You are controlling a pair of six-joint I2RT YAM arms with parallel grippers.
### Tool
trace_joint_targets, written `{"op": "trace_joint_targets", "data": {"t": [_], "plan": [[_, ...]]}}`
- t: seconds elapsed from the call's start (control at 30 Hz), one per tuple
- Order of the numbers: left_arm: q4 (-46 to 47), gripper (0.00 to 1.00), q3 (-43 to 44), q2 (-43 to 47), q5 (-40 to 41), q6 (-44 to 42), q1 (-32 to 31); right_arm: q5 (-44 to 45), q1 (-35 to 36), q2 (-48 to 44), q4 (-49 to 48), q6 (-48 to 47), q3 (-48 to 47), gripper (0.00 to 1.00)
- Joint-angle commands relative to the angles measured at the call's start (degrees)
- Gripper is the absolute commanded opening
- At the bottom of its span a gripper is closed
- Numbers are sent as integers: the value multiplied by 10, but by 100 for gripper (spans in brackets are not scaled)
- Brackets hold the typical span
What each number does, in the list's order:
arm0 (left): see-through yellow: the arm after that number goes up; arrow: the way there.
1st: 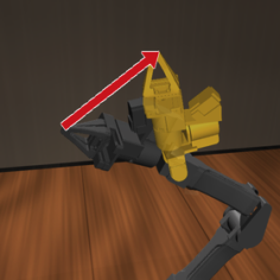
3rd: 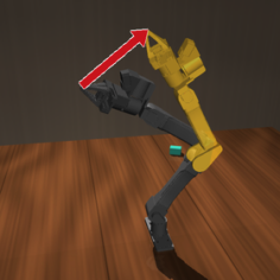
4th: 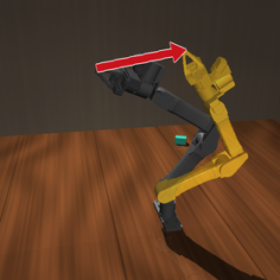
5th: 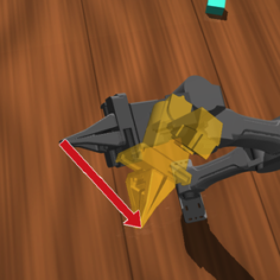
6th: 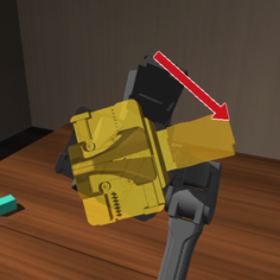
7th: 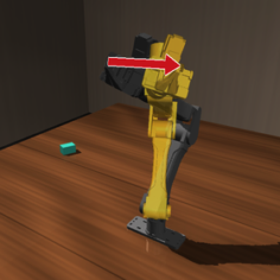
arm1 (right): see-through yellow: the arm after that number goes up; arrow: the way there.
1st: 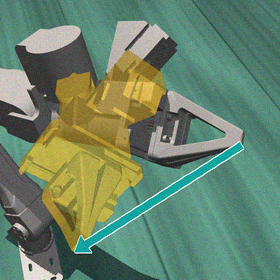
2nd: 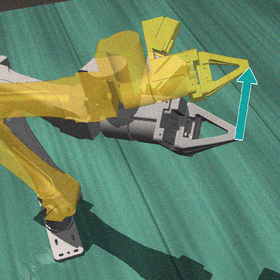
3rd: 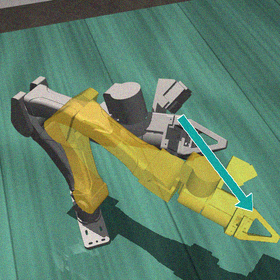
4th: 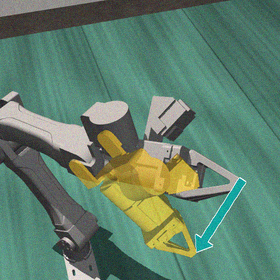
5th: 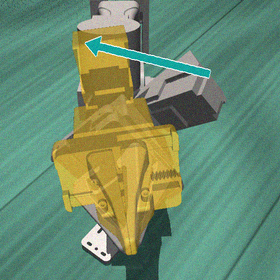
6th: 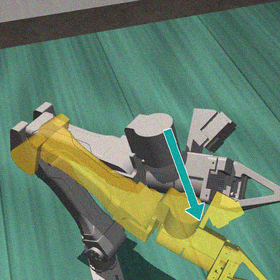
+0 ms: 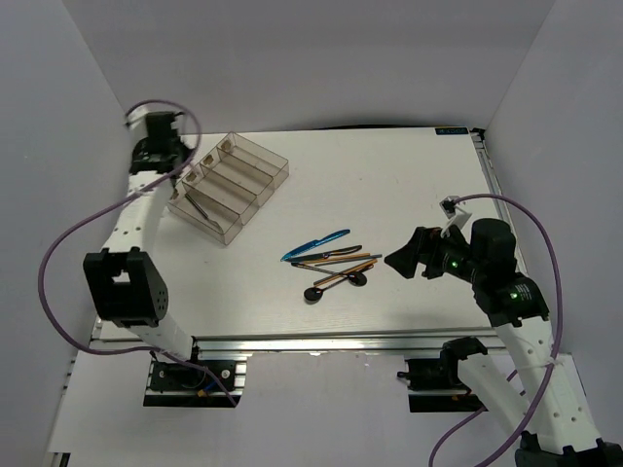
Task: Sort the eating utensils into containers
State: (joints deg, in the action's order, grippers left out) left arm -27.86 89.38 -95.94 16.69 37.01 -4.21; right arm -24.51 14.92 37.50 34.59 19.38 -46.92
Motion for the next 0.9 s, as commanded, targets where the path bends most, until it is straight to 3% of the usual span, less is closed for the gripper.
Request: {"op": "trace_joint_targets", "data": {"t": [0.0,0.13,0.7,0.87], "plan": [[-32,0,-72,12,-50,108,40,-32,2,3,-48,14,1,89],[-45,0,-90,-3,-85,111,97,-35,1,6,-58,16,3,89],[65,0,-218,1,-161,165,93,-29,2,11,-53,12,10,89],[63,17,-214,-9,-166,156,90,-30,2,14,-55,12,11,89]]}}
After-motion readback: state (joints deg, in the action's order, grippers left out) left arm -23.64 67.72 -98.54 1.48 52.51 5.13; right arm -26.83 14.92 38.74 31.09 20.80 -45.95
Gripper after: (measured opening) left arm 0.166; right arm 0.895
